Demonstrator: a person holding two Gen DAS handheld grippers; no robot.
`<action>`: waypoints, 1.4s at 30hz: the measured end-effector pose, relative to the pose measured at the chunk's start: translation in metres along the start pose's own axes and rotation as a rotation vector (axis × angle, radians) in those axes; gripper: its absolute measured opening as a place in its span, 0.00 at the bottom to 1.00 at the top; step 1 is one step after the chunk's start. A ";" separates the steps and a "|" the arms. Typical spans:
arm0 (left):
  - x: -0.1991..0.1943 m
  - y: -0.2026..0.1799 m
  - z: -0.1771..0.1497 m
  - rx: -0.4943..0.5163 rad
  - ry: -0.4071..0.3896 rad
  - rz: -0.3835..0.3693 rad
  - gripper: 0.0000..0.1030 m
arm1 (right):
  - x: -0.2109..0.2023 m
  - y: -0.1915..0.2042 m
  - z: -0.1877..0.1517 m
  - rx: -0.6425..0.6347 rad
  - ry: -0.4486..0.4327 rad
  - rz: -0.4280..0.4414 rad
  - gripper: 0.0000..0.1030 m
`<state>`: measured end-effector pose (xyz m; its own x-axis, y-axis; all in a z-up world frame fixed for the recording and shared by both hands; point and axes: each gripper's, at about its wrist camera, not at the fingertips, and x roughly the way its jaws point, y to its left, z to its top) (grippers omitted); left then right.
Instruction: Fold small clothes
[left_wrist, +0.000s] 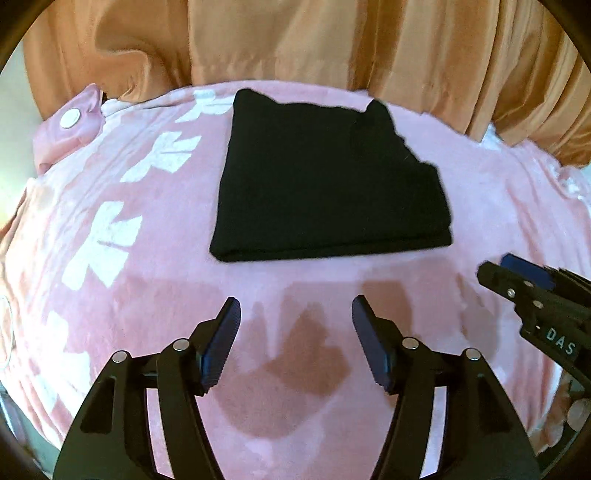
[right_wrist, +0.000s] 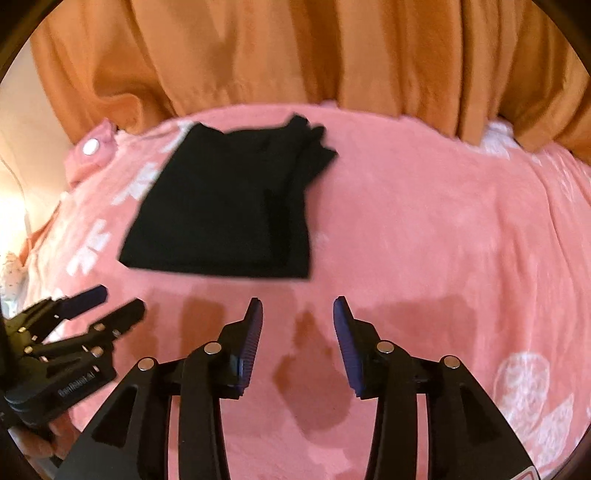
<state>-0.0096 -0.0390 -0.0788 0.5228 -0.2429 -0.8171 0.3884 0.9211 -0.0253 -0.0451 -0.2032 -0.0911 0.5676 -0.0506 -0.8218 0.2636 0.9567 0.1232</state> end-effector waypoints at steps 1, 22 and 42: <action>0.002 0.001 0.000 -0.006 0.006 0.006 0.59 | 0.002 -0.001 -0.002 0.000 0.009 0.001 0.39; 0.008 0.000 0.002 -0.017 0.011 0.053 0.60 | 0.014 0.014 -0.005 0.012 0.037 -0.014 0.51; 0.007 -0.003 -0.006 0.021 -0.027 0.093 0.66 | 0.000 0.025 -0.024 0.009 -0.005 -0.031 0.65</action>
<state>-0.0113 -0.0423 -0.0880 0.5774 -0.1651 -0.7996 0.3530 0.9335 0.0622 -0.0577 -0.1719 -0.1014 0.5633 -0.0813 -0.8223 0.2877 0.9522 0.1030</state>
